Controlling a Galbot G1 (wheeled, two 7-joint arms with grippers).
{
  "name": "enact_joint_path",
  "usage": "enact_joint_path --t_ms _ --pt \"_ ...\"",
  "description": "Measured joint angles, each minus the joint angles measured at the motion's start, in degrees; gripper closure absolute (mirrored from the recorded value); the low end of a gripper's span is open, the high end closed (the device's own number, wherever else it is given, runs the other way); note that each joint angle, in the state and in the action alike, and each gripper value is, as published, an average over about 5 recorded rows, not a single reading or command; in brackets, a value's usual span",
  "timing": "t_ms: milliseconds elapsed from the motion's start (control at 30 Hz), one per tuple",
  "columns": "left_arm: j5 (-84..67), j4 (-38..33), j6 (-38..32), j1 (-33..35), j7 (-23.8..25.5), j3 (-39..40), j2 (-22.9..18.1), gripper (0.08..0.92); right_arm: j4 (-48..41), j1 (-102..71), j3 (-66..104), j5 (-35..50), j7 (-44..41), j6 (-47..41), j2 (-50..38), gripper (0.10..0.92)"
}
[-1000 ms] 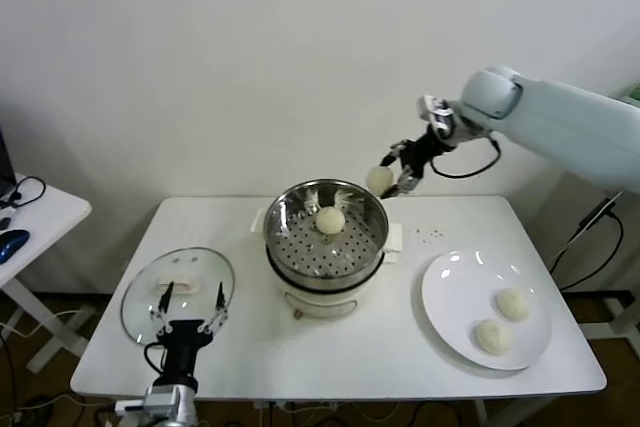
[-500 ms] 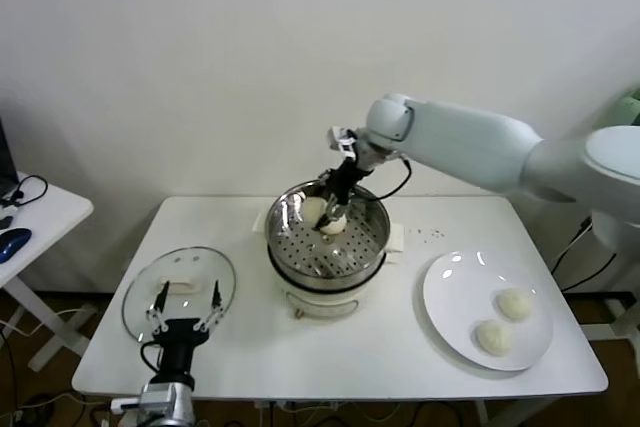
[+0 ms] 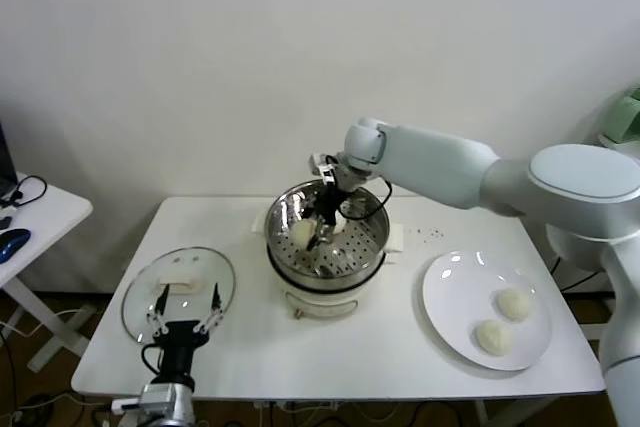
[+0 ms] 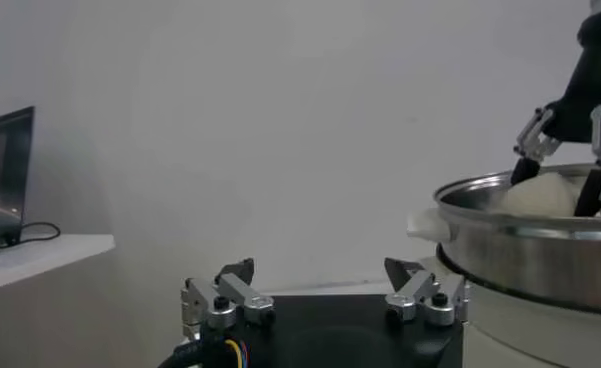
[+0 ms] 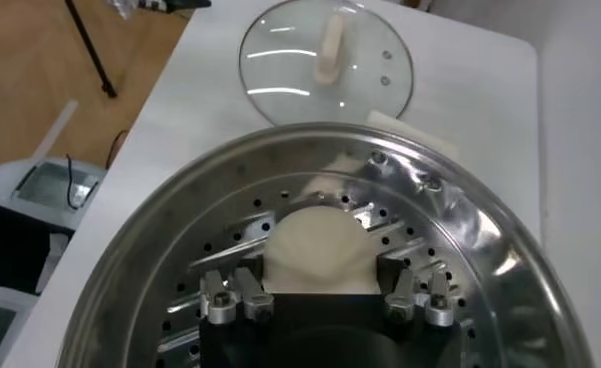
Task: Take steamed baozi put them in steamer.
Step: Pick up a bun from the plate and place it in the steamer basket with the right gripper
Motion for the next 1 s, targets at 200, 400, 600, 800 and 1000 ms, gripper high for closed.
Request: enact_joint_path --t_ms 200,400,600,800,1000 --pt "-0.03 0.41 -0.06 0.04 -0.01 -0.09 -0.03 0.177 -1.12 -1.00 0.27 -1.13 -0.09 0.33 1.05 0.309" --pt "-0.06 0.59 -0.17 0.06 -0.03 -0.17 -0.10 0.177 -1.61 -1.60 0.55 -1.96 -0.20 0.48 1.40 0.308" --pt "-0.21 0.63 -0.28 0.14 -0.05 -0.30 -0.12 0.177 -1.60 -1.94 0.70 -2.91 -0.24 0.52 1.15 0.299" --pt "-0.27 0.97 -0.38 0.08 -0.08 -0.21 -0.16 0.177 -1.60 -2.31 0.90 -3.75 -0.08 0.63 1.24 0.220" --pt "-0.28 1.18 -0.57 0.19 -0.10 -0.21 -0.19 0.177 -1.58 -2.26 1.37 -4.13 -0.09 0.82 1.17 0.203"
